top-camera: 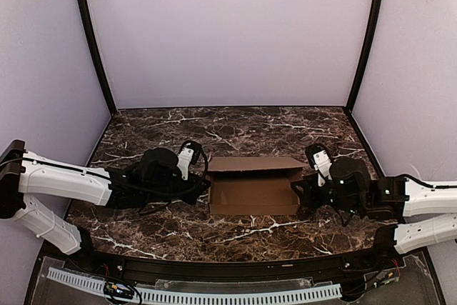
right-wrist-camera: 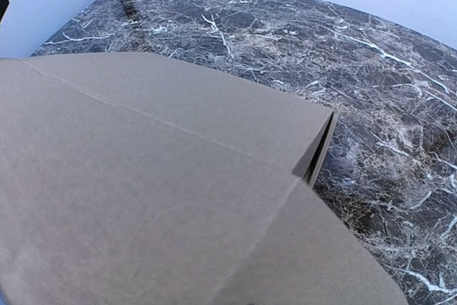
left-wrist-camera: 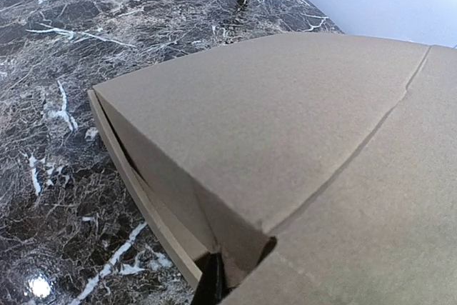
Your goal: Fold the paper box
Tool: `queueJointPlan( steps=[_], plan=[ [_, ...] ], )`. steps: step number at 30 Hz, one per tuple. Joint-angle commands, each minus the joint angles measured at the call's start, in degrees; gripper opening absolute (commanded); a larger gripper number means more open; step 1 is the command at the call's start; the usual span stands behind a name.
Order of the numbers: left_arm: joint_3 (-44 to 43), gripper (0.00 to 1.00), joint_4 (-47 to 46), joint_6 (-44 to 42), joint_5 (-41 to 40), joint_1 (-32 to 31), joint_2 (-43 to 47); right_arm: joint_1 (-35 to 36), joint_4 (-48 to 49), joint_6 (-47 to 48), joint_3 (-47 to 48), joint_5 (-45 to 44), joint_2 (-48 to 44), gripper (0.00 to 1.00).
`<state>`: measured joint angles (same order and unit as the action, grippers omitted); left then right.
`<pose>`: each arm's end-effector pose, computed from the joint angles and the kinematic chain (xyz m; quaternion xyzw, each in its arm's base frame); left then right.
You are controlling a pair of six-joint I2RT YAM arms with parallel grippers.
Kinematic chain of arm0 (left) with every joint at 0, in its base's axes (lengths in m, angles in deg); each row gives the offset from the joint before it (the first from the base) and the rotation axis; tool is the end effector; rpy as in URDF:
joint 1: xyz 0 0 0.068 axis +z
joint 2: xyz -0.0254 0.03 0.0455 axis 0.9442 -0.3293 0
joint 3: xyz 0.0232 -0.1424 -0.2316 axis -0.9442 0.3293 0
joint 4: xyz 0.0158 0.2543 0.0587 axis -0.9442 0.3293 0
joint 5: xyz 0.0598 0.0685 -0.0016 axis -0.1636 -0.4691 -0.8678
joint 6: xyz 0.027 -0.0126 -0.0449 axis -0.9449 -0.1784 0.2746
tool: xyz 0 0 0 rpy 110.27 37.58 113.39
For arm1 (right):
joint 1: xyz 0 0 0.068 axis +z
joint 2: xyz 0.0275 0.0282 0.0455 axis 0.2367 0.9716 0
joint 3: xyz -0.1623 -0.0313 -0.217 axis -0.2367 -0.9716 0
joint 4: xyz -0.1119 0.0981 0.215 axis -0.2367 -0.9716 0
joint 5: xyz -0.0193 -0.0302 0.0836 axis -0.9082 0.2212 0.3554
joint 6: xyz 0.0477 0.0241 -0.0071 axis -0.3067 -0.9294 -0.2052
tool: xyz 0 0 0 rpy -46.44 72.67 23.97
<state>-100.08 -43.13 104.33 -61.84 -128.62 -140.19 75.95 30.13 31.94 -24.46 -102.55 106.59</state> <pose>0.1584 -0.2457 0.2102 0.1939 0.8287 -0.3279 0.4101 0.1038 0.1647 0.2220 -0.1787 0.8402 0.1856 0.4771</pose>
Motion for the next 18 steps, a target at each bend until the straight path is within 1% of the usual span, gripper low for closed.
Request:
queueJointPlan(
  steps=[1, 4, 10, 18],
  plan=[
    [1.91, 0.01, 3.20, 1.65, -0.66, -0.26, 1.02, 0.47, -2.96, -2.69, -1.03, 0.93, -3.42, 0.46],
    [2.05, 0.01, 3.40, 1.67, -1.46, -0.26, 1.37, 0.49, -6.03, -4.40, -1.35, 2.11, -5.71, 0.49],
    [2.31, 0.01, 3.38, 1.77, -2.36, -0.25, 1.48, 0.51, -10.72, -8.32, -3.13, 3.82, -10.64, 0.50],
    [2.27, 0.01, 3.28, 1.87, -2.44, -0.35, 1.14, 0.49, -16.16, -6.96, -2.69, 10.11, -20.00, 0.51]
  ],
)
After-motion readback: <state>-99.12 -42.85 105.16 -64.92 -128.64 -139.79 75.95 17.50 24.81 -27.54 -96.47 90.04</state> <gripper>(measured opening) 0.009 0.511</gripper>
